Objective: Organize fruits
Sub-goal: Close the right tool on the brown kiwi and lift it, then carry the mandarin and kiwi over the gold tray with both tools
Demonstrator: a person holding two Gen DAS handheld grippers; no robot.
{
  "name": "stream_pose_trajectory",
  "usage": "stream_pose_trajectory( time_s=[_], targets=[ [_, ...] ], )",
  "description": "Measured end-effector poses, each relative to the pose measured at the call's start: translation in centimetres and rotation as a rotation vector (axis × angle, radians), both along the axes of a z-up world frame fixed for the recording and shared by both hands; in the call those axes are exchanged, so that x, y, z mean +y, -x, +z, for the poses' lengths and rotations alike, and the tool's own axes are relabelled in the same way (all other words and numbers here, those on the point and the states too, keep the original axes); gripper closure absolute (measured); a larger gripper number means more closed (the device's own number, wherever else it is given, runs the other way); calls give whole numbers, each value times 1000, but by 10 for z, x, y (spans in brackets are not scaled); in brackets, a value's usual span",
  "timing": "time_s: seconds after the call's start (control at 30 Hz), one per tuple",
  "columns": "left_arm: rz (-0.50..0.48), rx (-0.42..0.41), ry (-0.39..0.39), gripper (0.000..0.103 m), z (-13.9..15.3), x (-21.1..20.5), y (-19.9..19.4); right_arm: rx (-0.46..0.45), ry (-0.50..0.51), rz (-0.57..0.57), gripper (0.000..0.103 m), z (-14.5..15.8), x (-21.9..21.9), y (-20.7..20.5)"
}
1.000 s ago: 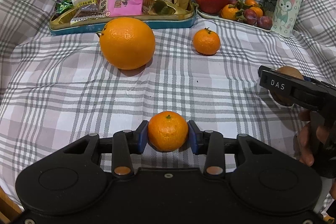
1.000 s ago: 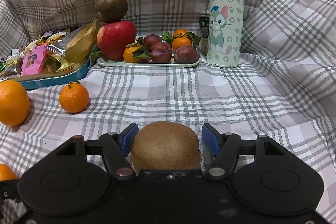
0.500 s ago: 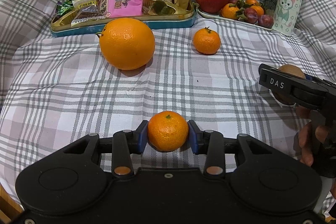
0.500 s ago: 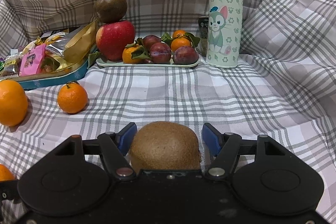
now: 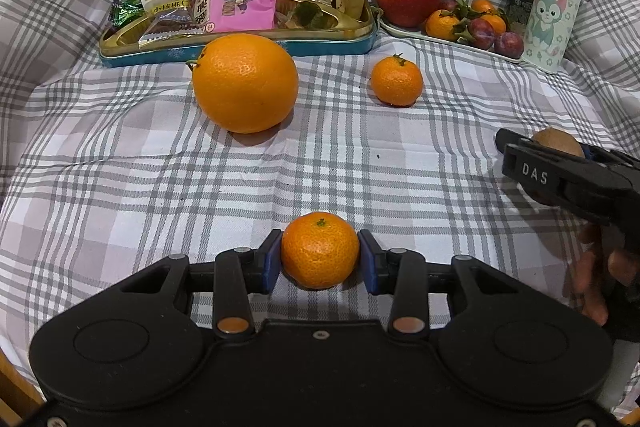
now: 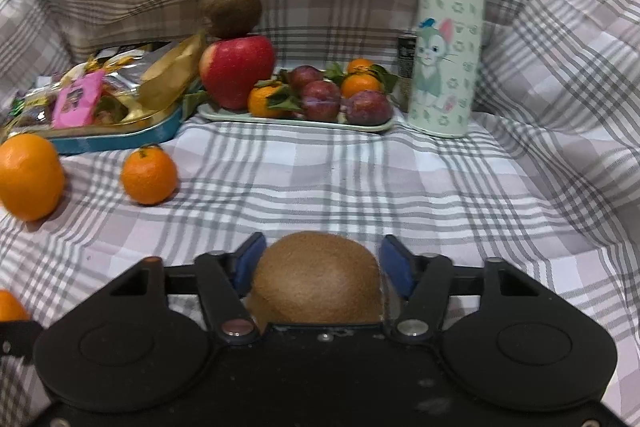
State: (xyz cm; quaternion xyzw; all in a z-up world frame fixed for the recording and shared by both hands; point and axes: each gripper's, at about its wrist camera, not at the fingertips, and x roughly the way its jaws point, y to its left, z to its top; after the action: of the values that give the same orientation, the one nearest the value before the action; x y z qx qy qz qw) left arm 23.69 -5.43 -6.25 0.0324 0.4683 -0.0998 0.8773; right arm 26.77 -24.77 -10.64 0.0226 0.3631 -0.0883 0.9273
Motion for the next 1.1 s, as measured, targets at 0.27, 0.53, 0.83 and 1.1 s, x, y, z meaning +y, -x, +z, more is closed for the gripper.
stream_pose_trajectory(
  time_s=[0.27,0.53,0.83,1.1],
  targets=[
    [1,24,55,56,7,10,-5,37,-35,24,46,10,-4,10],
    [4,-8,45,56,20,17,2,31,-55,1,46,23,-11,27],
    [8,-90,20,56,51,32,25,-3,-72,45,46,50,3,60],
    [19,-176,-11,56,83,49,50,-37,-90,86,46,78,27,97]
  ],
)
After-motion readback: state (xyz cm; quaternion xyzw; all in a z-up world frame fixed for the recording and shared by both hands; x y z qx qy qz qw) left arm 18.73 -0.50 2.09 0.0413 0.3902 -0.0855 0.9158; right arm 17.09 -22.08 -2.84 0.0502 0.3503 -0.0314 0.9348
